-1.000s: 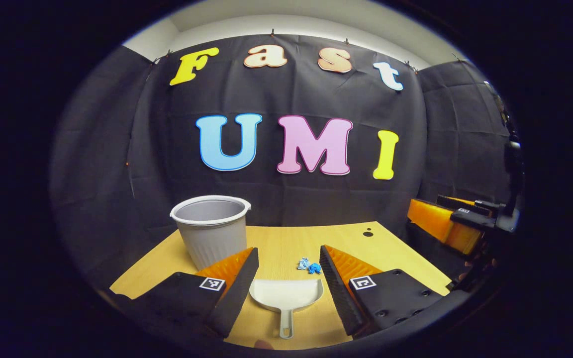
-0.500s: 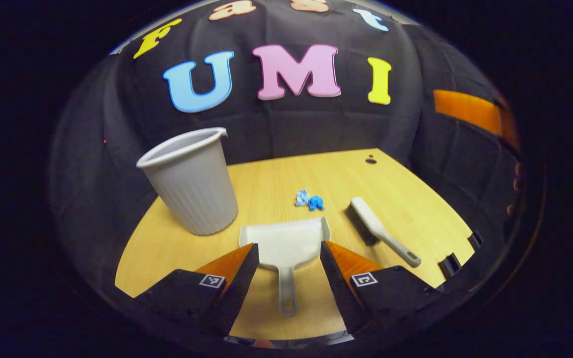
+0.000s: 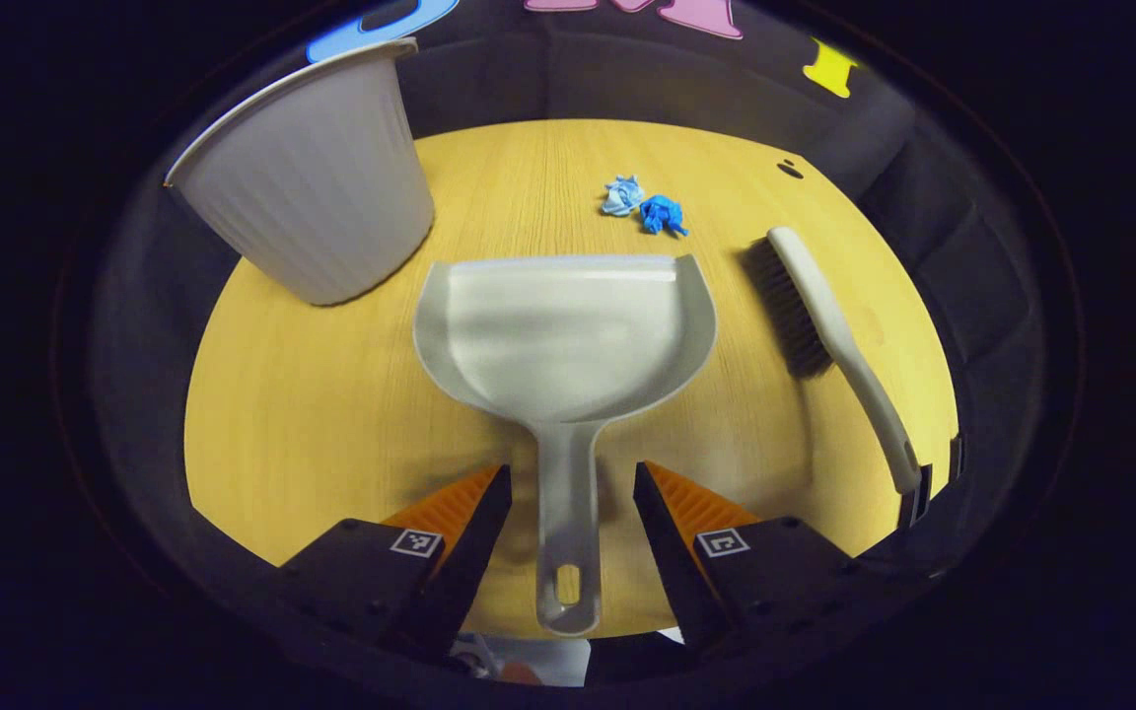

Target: Pick up the small broom and dustpan from the desktop, sweep the trash into the dustpan with the broom, and then empty the trash into the garbage bin.

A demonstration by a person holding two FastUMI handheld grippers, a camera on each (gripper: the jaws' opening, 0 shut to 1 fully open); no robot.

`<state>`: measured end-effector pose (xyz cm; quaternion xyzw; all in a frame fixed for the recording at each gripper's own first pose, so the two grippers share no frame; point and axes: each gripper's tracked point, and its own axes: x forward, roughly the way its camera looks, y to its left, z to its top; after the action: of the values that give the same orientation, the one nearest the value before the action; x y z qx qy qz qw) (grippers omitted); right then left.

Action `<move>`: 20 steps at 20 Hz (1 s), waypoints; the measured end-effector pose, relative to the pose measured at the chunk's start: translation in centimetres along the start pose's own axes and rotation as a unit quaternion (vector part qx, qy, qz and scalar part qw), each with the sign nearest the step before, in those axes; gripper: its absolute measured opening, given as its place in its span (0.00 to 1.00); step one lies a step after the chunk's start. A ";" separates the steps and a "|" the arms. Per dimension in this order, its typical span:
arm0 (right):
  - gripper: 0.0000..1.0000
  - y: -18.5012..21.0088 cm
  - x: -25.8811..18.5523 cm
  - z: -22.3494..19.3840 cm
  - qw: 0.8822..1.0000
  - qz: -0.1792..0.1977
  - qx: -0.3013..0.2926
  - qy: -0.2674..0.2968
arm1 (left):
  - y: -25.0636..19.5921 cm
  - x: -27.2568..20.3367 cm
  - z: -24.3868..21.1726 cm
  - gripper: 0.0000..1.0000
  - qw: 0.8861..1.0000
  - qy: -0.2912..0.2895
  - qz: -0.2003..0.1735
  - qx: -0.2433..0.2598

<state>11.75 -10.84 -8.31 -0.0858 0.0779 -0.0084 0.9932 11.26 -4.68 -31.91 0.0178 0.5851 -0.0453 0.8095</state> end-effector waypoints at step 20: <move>0.95 0.9 1.9 -10.7 0.966 0.006 0.123 0.228 | 0.1 3.0 2.2 0.30 0.993 0.119 -0.013 -0.015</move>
<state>11.96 -11.84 -19.19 0.0413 0.3008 -0.0312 0.9523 14.26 -4.93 -34.12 0.0036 0.6784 -0.0445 0.7333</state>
